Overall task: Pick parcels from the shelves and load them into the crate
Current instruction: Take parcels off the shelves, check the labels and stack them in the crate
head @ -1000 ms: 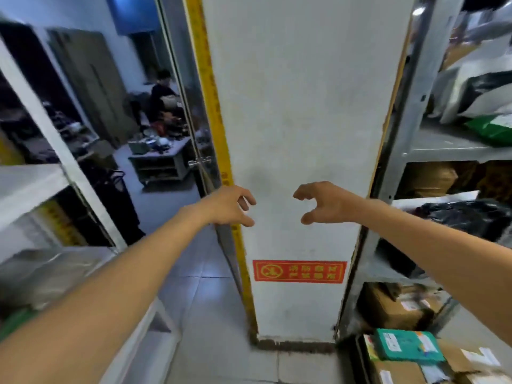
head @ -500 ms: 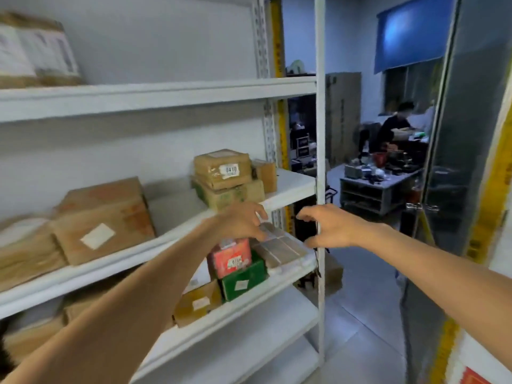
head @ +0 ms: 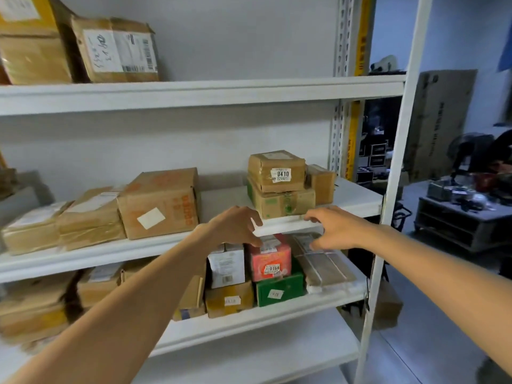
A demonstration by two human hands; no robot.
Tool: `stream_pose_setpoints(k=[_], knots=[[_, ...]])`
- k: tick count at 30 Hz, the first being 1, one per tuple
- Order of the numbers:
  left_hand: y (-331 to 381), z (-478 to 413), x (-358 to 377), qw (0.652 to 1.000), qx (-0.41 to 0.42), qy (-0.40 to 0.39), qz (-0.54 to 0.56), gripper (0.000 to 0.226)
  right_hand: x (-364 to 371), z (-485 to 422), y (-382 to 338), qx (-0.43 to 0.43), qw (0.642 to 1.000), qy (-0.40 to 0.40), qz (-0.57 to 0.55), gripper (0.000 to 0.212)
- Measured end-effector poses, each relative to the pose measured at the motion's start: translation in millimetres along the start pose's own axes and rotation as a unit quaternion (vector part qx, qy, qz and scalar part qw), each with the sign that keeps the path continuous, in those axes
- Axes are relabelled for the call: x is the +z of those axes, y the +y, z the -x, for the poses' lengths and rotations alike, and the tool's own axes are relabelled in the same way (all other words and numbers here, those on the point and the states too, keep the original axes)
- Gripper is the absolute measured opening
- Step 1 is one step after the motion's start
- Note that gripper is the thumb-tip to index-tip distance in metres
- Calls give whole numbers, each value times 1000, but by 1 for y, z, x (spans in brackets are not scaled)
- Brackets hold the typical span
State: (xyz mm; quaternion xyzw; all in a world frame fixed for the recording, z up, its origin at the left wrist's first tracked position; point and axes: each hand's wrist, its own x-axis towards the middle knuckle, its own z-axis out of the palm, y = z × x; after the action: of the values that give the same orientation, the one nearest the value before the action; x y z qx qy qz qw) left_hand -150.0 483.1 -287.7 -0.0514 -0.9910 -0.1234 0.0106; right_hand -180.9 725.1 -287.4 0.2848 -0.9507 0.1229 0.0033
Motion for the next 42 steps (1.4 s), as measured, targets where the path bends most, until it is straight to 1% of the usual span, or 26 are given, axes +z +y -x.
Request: stream_pose_setpoints(k=[2, 5, 7, 10, 13, 15, 17, 20, 21, 23, 24, 26, 27, 28, 30, 31, 32, 34, 35, 37, 39, 40, 42], knots=[[-1, -17, -5, 1000, -3, 10, 6, 50, -6, -18, 7, -8, 1000, 11, 6, 66], [-6, -45, -9, 1000, -2, 25, 10, 51, -13, -43, 17, -8, 1000, 27, 15, 69], [-13, -63, -12, 999, 3, 44, 23, 50, -18, -61, 24, -7, 999, 23, 22, 71], [-29, -89, -21, 997, 6, 75, 25, 44, -30, -91, 35, -3, 999, 22, 46, 68], [-45, -112, -34, 994, -22, 109, 24, 41, -45, -120, 46, 12, 998, 52, 46, 67], [-54, -126, -41, 988, -44, 140, 50, 37, -53, -139, 52, 19, 997, 58, 42, 70], [-59, -138, -44, 983, -58, 164, 66, 35, -57, -158, 58, 20, 997, 64, 29, 64], [-64, -154, -47, 976, -78, 185, 90, 34, -58, -184, 64, 13, 995, 103, 8, 45], [-64, -159, -47, 975, -84, 185, 93, 37, -57, -191, 65, 10, 992, 122, 6, 44], [-63, -172, -49, 971, -90, 191, 112, 44, -57, -205, 68, 5, 987, 161, -17, 54], [-61, -179, -51, 966, -96, 201, 133, 49, -58, -212, 70, 7, 985, 169, -45, 60], [-57, -193, -54, 951, -112, 218, 189, 55, -61, -224, 71, 27, 981, 160, -108, 69], [-54, -199, -56, 939, -124, 220, 234, 54, -62, -230, 72, 39, 980, 149, -127, 67], [-51, -203, -57, 921, -137, 212, 296, 50, -63, -235, 72, 45, 980, 135, -137, 60], [-45, -207, -57, 877, -163, 173, 418, 37, -60, -244, 71, 52, 979, 114, -160, 50], [-42, -209, -55, 860, -172, 149, 457, 37, -58, -248, 71, 55, 976, 106, -182, 48], [-40, -211, -52, 852, -177, 125, 476, 44, -55, -250, 70, 58, 971, 101, -209, 48], [-37, -216, -47, 853, -176, 98, 481, 58, -51, -253, 71, 67, 960, 107, -251, 52], [-36, -216, -45, 851, -173, 99, 485, 56, -50, -253, 72, 72, 954, 112, -270, 53], [-34, -214, -43, 839, -158, 107, 509, 46, -48, -249, 71, 76, 936, 126, -320, 48], [-34, -208, -42, 822, -124, 116, 544, 37, -45, -241, 67, 64, 908, 156, -384, 38], [-33, -203, -40, 812, -103, 126, 560, 36, -43, -237, 63, 59, 890, 177, -417, 39], [-32, -195, -35, 793, -58, 158, 585, 40, -38, -230, 56, 52, 857, 220, -463, 49]])
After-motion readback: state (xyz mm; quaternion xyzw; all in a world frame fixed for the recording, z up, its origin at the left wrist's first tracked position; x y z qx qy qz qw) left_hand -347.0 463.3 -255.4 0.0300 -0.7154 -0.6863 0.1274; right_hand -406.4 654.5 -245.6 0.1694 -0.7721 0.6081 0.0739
